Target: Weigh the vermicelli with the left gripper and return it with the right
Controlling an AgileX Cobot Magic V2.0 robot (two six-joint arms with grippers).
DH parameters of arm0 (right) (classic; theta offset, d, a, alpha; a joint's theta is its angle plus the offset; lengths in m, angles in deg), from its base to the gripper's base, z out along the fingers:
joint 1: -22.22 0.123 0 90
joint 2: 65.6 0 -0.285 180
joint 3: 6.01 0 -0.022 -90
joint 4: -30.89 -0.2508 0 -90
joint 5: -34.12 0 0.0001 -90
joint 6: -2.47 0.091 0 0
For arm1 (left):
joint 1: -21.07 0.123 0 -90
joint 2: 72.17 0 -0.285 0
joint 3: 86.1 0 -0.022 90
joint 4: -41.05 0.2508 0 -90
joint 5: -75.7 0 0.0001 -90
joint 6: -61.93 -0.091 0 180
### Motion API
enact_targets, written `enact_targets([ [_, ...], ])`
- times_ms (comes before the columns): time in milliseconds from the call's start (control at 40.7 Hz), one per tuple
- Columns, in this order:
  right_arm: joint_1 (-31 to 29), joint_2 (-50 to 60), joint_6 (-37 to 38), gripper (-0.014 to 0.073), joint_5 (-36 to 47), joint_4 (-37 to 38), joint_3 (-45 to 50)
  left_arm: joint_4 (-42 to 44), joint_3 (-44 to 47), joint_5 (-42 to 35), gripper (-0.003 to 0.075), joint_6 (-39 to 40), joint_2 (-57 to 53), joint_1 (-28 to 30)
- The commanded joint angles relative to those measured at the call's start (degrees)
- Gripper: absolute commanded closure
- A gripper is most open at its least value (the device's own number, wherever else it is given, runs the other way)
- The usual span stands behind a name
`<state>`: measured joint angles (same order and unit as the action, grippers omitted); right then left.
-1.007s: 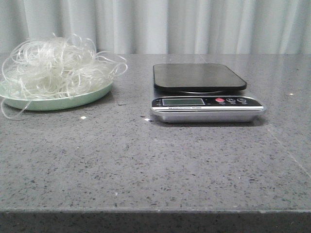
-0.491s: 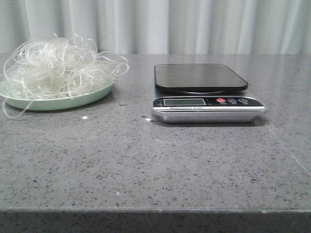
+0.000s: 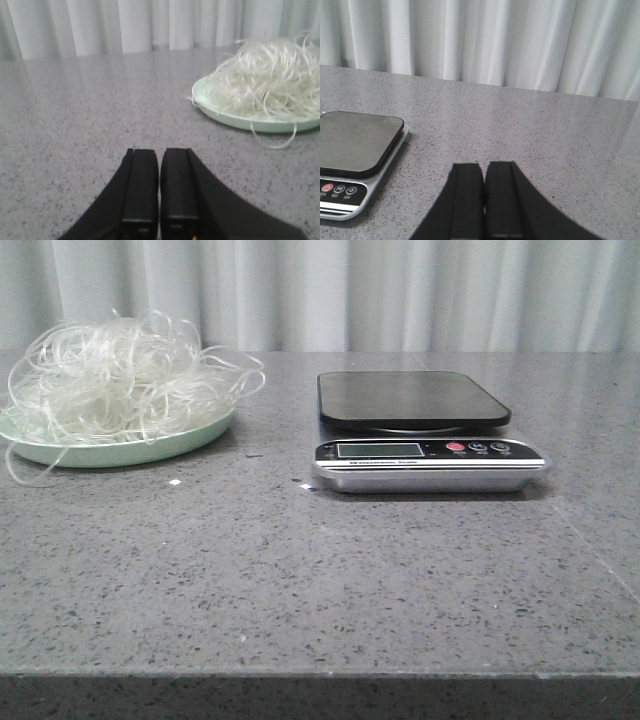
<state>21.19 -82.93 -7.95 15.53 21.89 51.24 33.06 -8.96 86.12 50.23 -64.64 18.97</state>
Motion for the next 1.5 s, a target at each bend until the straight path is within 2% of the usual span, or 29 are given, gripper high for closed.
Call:
enact_targets([
  [0,-0.35,-0.66,-0.04,0.0442,4.33,0.19,-1.46,-0.12,0.71,-6.41,0.0584,0.55,-1.21,0.10],
  [1228,-0.35,-0.66,-0.04,0.0442,4.29,0.19,-1.40,-0.12,0.71,-4.92,0.0583,0.55,-1.21,0.10],
  [1473,2.41,-0.66,0.18,0.0442,9.99,-0.19,6.08,-0.12,0.71,-4.92,0.0583,0.55,-1.21,0.10],
])
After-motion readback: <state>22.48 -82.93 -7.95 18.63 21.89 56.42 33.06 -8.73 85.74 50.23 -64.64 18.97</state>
